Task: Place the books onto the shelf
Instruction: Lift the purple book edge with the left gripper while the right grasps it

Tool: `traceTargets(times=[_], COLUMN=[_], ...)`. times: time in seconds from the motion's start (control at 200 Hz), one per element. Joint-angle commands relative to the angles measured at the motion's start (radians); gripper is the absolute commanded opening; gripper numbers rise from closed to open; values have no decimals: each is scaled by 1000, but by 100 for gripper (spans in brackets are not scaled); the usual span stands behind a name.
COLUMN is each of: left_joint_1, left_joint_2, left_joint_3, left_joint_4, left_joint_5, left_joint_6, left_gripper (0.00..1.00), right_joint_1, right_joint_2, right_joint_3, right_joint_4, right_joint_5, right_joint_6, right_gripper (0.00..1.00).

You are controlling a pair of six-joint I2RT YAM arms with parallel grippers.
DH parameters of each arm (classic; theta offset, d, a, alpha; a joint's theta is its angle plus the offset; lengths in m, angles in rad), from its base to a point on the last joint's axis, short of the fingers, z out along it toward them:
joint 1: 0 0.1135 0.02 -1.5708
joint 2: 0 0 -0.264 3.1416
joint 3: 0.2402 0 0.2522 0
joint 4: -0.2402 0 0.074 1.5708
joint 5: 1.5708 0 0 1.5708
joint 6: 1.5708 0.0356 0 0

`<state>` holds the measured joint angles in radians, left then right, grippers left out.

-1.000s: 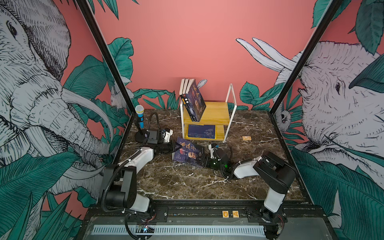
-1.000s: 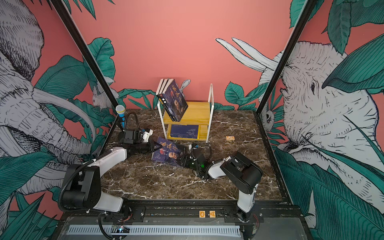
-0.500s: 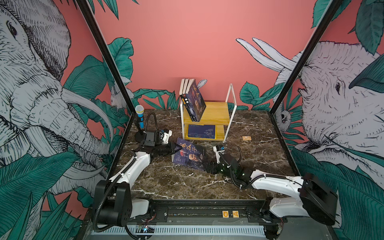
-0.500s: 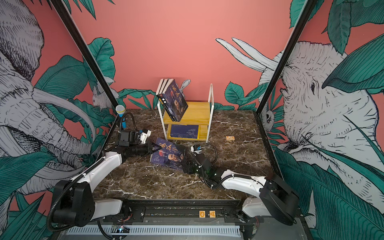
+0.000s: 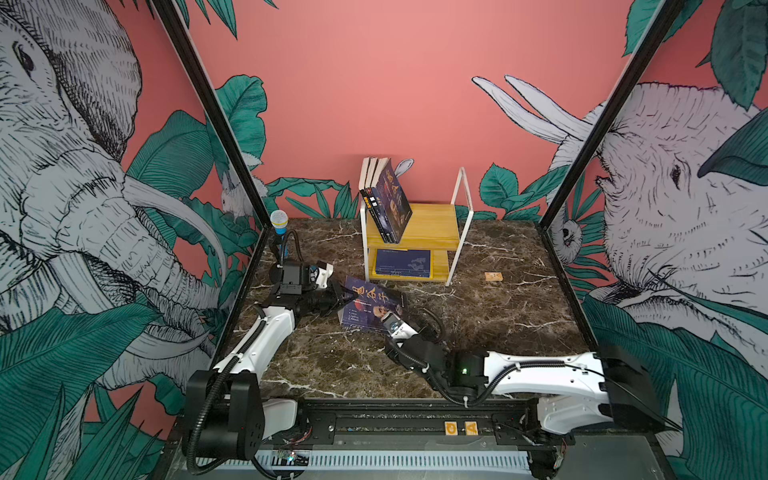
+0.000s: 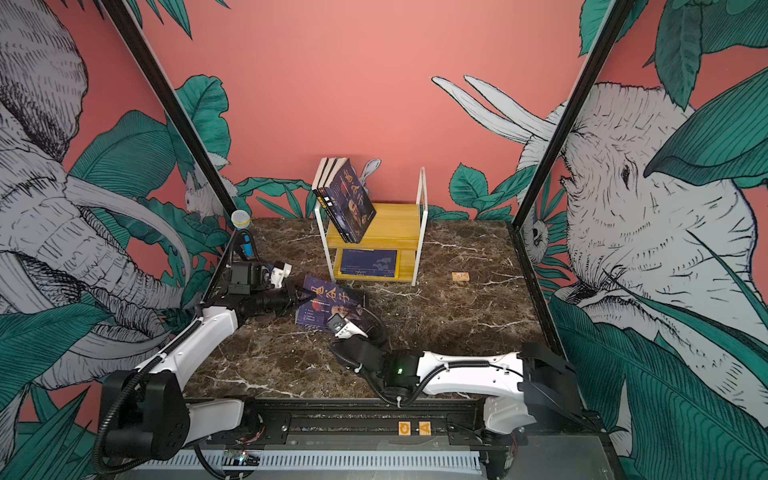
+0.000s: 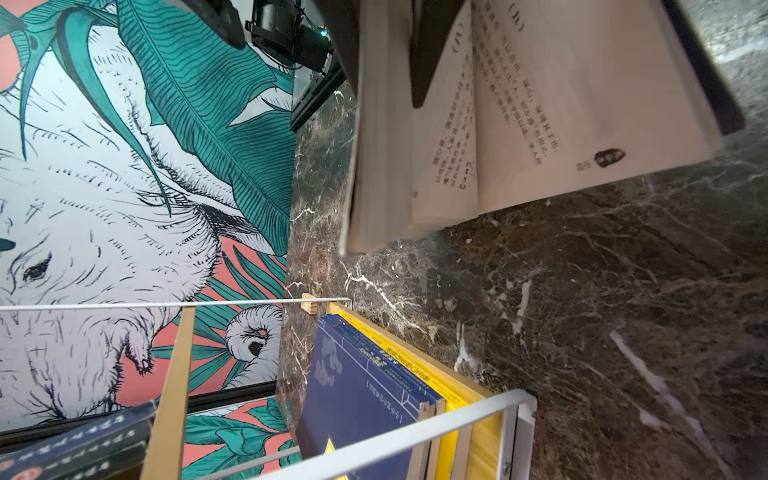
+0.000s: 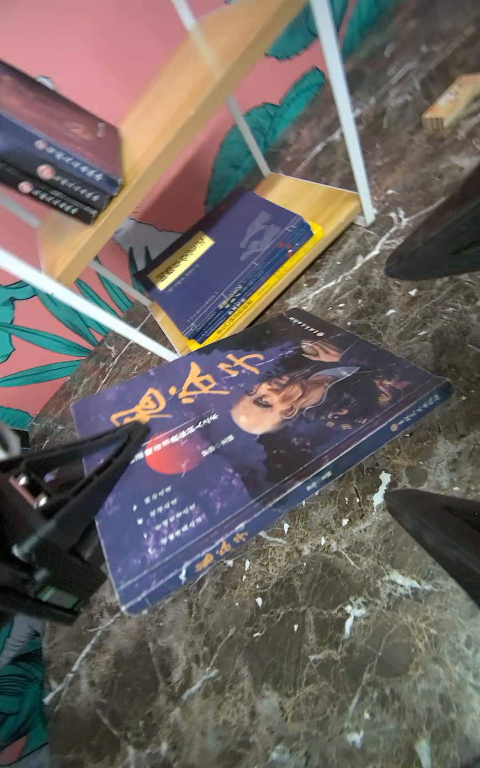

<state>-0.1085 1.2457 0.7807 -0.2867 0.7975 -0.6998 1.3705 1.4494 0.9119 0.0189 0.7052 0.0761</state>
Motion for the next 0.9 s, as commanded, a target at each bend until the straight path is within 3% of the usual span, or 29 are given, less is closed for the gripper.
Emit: traceTargets(times=[0.0, 0.175, 0.425, 0.565, 0.625, 0.66, 0.73, 0.77, 0.83, 0.895], left_joint_1=[3, 3, 3, 4, 4, 2, 3, 4, 5, 20], left_joint_2=[-39, -46, -48, -44, -45, -48, -54, -59, -70, -91], left_joint_3=[-8, -15, -39, -42, -41, -39, -39, -45, -48, -43], left_joint_4=[31, 40, 78, 87, 87, 83, 77, 79, 73, 55], left_joint_5=[55, 62, 52, 52, 52, 55, 57, 51, 34, 17], left_joint_6=[-39, -52, -71, -71, -72, -70, -60, -53, -19, 10], left_gripper=[0, 0, 0, 0, 0, 0, 0, 0, 0, 25], right_joint_1=[28, 35, 29, -8, -27, -35, -40, -40, -40, -39], right_joint_2=[93, 246, 398, 423, 427, 427, 425, 425, 424, 408], right_joint_3=[64, 182, 217, 200, 210, 216, 212, 198, 189, 190], right_joint_4=[33, 35, 145, 217, 206, 199, 222, 259, 263, 220], right_joint_5=[121, 162, 263, 219, 200, 192, 189, 191, 183, 164], right_joint_6=[-186, -265, -428, -424, -399, -391, -387, -397, -403, -385], right_gripper=[82, 82, 87, 83, 75, 64, 31, 0, 0, 0])
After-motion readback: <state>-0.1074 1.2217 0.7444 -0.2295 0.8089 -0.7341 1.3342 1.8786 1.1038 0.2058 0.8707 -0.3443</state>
